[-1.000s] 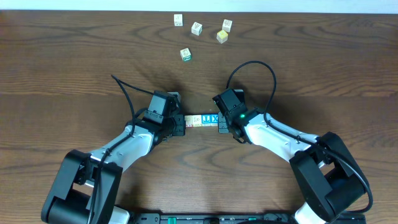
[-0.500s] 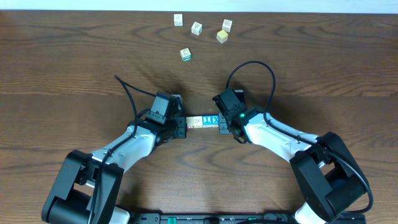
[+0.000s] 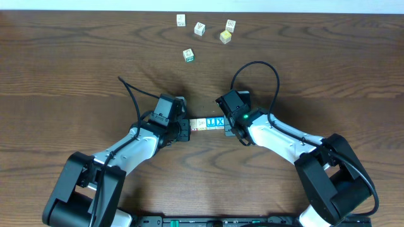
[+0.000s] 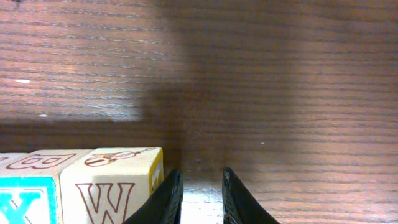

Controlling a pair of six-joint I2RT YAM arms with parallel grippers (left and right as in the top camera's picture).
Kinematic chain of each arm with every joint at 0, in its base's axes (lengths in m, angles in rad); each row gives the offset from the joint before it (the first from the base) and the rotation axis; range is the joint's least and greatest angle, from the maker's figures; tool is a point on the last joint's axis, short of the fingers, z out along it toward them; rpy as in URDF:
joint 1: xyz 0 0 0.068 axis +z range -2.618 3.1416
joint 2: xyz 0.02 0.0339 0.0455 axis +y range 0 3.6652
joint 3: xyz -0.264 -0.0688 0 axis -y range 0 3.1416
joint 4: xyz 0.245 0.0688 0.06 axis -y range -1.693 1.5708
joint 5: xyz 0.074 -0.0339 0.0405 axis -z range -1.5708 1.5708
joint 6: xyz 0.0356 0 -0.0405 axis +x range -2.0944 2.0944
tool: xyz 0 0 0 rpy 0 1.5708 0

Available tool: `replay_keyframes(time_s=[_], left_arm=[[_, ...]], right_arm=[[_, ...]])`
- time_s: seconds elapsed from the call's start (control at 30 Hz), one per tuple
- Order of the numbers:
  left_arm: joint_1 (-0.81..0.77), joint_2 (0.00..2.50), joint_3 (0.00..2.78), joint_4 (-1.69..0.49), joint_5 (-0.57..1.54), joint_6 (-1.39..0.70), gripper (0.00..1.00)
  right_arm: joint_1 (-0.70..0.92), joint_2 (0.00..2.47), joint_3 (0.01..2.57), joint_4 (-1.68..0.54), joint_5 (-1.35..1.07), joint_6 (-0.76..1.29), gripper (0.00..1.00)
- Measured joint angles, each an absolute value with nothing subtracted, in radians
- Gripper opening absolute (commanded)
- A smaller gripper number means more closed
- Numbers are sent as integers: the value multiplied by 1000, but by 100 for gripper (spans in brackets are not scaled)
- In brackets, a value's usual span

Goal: Lift 5 blocks
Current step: 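Open both grippers to release the block row onto the table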

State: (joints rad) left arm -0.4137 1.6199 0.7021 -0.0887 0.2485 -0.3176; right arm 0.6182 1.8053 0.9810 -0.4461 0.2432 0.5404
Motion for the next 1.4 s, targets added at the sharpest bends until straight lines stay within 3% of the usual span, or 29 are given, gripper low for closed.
replay_keyframes(time_s=[0.1,0.27,0.9,1.17,1.4], left_arm=[[-418,1620,702,-89,254,-318,17],[-427,1622,702,-93,252,-316,26],[-441,1621,720,-146,162,-318,26],[-441,1621,720,-146,151,-318,26],[-441,1621,720,-146,152,-317,26]], right_arm=[[619,1805,984,-466,257,540,22],[620,1805,988,-495,285,540,22],[620,1806,988,-462,247,594,28],[620,1808,989,-463,230,612,20],[611,1806,1001,-504,193,618,21]])
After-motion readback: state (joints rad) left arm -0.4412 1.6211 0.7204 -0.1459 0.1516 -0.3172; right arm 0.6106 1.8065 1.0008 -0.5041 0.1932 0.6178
